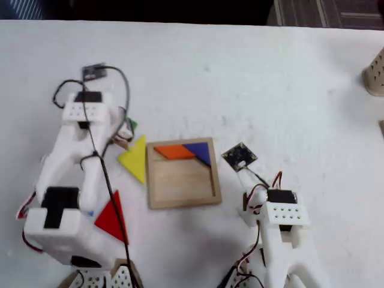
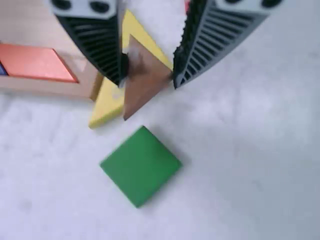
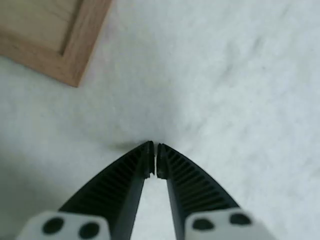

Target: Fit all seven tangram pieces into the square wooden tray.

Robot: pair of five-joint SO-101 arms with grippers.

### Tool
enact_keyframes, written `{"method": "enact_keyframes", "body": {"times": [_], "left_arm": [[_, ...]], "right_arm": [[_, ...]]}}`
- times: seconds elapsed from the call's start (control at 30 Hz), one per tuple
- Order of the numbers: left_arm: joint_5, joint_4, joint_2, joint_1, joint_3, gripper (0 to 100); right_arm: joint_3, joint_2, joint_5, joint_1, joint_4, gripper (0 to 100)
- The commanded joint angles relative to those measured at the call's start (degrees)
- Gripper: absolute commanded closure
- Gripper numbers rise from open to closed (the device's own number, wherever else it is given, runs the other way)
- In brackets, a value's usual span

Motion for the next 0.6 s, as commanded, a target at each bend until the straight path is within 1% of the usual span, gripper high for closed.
{"method": "enact_keyframes", "body": {"times": [0.0,0.3,0.57], "left_arm": [[-2.55,-3.52,-9.19,7.25,4.48,89],[-2.73,-16.79,-19.12,19.82,20.13,89],[-1.93,-24.79,-19.30,24.92,24.18,89]], "right_arm": [[-0.26,-1.98,0.44,-0.66,-0.75,98.1],[-0.26,-1.98,0.44,-0.66,-0.75,98.1],[-0.26,-2.07,0.44,-0.66,-0.75,98.1]]}}
